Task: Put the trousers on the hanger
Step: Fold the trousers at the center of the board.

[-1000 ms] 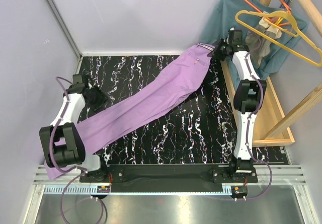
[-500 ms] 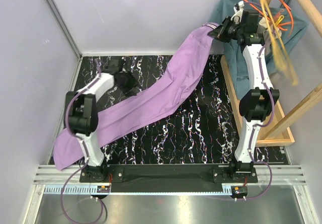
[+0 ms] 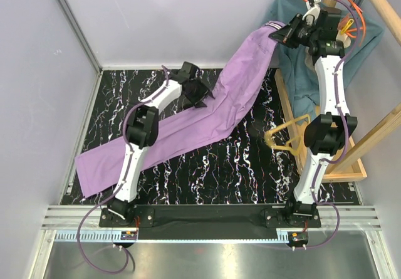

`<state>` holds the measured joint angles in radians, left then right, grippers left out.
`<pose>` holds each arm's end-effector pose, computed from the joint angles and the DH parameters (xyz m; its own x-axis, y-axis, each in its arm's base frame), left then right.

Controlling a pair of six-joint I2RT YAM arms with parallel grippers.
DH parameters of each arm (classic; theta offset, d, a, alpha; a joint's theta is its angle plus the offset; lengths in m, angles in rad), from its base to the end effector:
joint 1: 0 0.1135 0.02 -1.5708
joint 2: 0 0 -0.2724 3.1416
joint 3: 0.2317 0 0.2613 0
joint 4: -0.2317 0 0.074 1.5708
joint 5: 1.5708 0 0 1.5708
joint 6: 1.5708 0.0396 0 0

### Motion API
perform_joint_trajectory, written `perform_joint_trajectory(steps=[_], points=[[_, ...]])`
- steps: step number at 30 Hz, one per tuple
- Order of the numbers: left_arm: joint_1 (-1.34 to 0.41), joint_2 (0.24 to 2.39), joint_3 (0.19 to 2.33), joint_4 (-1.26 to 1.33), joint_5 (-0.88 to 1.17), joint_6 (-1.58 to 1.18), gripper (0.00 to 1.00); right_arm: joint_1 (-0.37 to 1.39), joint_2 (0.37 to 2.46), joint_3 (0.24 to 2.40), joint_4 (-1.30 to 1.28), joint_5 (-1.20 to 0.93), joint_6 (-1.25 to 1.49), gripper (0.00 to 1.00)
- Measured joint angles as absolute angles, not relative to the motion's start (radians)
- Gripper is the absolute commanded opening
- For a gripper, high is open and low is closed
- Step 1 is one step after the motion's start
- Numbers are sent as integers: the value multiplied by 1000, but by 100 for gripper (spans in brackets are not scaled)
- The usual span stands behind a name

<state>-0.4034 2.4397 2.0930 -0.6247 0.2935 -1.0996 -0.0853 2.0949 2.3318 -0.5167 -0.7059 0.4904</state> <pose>0.5020 -0.2267 0.1670 -0.8133 -0.5802 -0.0432 -0.4379 0.6594 -0.6111 0.4899 -0.0161 0.4386 -0.5048 0.4029 -0.7635 -0.3612 0.7047 0.6107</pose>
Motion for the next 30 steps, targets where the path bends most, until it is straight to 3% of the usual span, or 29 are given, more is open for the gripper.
perform_joint_trajectory(steps=[5,13,23,30], points=[[-440,2597,2345,-606,295,-1168,61,-91,2095,2318,-518,-701,518,2],[-465,2619,2349,-603,307,-1159,61,-108,2081,2301,-519,-702,549,2],[-329,2231,2094,-741,259,-886,61,-121,2034,2277,-495,-710,609,2],[-282,1910,1856,-767,228,-756,54,-105,2023,2284,-487,-721,636,2]])
